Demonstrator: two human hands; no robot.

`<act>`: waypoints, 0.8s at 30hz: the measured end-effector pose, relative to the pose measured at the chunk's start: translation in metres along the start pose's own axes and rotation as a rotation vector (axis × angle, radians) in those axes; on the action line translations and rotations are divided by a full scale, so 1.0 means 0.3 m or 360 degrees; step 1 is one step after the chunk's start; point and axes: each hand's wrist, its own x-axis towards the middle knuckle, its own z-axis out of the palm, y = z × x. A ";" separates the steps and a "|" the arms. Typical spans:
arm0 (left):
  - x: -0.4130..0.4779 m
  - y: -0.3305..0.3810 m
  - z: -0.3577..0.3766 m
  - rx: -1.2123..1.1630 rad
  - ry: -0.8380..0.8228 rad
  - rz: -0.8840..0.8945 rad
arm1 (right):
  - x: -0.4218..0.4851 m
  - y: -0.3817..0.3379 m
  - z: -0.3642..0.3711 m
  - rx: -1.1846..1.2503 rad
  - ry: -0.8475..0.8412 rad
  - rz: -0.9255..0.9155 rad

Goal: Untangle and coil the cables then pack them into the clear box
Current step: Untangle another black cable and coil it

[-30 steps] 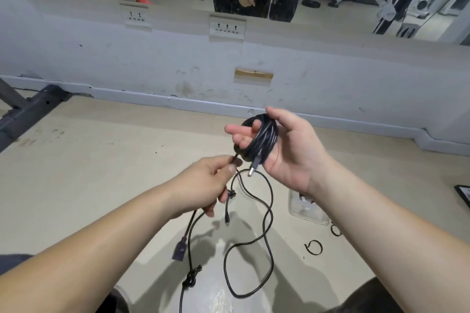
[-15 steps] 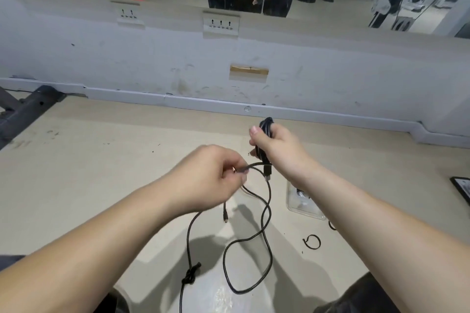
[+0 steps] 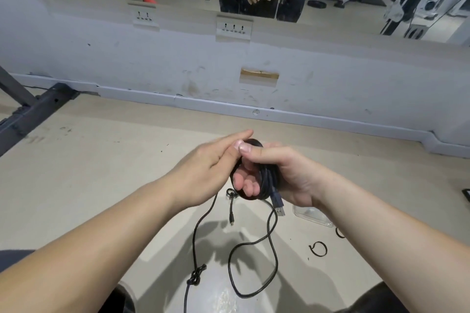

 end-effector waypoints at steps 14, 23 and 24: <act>0.024 0.056 0.033 -0.0869 -0.0165 -0.0370 | 0.009 0.023 -0.034 0.0130 0.0525 -0.0086; 0.001 0.016 0.079 -0.0869 0.0137 -0.0566 | 0.034 0.096 -0.055 -0.0229 0.0650 -0.0098; 0.005 0.017 0.073 -0.0850 0.0171 -0.0554 | 0.035 0.092 -0.056 -0.0340 0.0641 -0.0126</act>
